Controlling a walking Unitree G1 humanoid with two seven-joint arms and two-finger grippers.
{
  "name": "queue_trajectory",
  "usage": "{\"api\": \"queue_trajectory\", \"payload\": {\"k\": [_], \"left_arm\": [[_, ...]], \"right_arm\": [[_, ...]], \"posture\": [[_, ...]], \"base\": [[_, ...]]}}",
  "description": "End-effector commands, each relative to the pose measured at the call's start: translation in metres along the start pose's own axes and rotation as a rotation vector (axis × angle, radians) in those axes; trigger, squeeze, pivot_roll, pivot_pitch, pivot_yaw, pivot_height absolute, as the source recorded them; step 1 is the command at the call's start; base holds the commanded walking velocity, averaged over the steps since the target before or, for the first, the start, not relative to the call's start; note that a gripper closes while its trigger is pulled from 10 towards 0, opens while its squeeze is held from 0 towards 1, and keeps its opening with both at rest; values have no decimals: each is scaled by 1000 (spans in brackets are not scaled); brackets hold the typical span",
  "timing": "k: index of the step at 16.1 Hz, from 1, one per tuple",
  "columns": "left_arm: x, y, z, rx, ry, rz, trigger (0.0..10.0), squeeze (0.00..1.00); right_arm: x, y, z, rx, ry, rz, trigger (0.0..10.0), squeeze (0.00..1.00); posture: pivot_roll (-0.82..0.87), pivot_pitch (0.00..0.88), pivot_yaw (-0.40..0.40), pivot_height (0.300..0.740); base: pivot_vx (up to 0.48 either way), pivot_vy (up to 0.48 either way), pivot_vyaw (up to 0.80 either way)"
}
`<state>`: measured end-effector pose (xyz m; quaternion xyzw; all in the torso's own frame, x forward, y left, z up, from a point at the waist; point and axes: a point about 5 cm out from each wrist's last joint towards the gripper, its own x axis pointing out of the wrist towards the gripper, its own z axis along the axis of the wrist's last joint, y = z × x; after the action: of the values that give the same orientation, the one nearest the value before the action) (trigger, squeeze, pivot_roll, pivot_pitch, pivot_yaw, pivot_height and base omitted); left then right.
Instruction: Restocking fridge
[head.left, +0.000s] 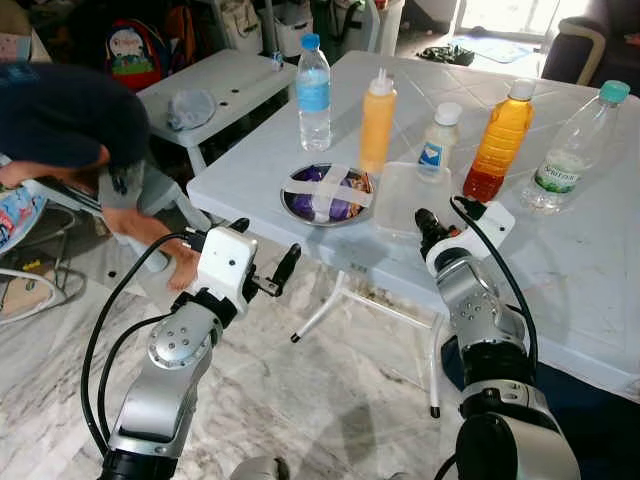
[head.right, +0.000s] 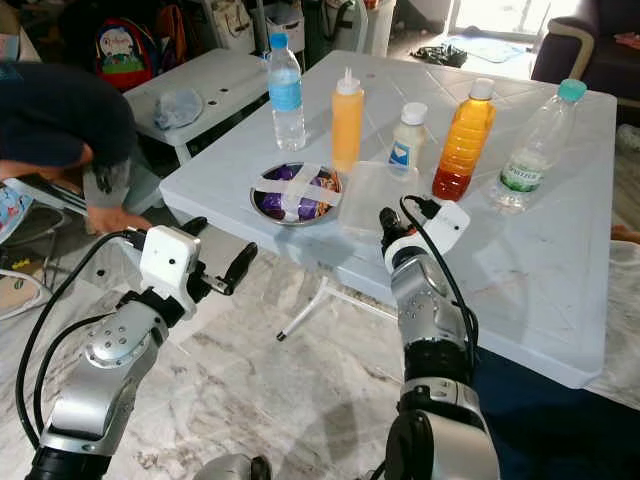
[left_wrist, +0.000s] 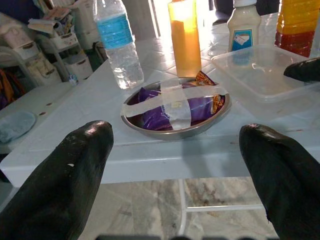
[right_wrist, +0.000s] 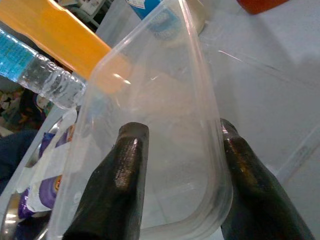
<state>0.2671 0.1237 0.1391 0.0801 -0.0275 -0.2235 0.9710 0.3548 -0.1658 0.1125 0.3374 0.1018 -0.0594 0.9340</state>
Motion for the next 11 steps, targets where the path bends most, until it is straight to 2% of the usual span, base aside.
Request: {"api": "queue_trajectory", "payload": {"k": [1, 6, 9, 11], "left_arm": [[-1, 2, 4, 10, -8, -3, 10000, 0], [-1, 2, 4, 8, -8, 6, 10000, 0], [-1, 2, 1, 1, -3, 22, 10000, 0], [-1, 2, 1, -1, -3, 23, 10000, 0]], "right_arm": [[0, -6, -3, 9, 21, -35, 0, 0], [-7, 3, 4, -15, -28, -19, 0, 0], [-25, 7, 9, -63, -71, -10, 0, 0], [-30, 8, 10, -74, -84, -2, 0, 0]], "posture": [[113, 52, 82, 740], [108, 46, 76, 740], [88, 25, 70, 740], [88, 25, 70, 740]], "base": [[0, 0, 0], [0, 0, 0], [0, 0, 0], [0, 0, 0]]}}
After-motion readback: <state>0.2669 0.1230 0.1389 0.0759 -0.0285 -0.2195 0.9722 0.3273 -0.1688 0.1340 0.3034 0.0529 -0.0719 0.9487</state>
